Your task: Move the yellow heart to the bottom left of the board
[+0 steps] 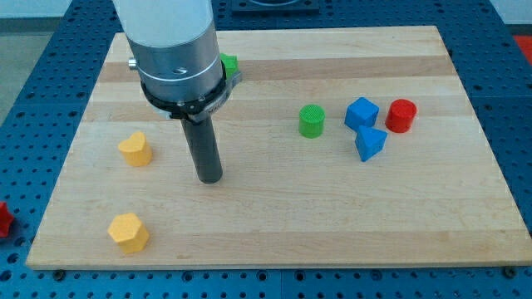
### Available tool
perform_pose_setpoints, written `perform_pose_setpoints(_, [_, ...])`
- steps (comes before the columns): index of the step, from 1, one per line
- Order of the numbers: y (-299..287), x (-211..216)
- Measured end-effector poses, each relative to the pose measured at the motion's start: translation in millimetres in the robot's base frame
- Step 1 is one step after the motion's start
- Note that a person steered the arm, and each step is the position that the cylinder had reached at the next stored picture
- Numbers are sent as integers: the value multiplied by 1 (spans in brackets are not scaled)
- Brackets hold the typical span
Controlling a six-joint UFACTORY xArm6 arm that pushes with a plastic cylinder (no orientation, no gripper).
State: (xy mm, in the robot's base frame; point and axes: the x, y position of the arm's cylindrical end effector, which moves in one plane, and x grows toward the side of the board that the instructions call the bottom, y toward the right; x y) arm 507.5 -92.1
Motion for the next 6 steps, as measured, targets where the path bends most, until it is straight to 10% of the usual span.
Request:
perform_pose_setpoints(4, [-140,5])
perform_pose_setpoints(6, [-96,-45])
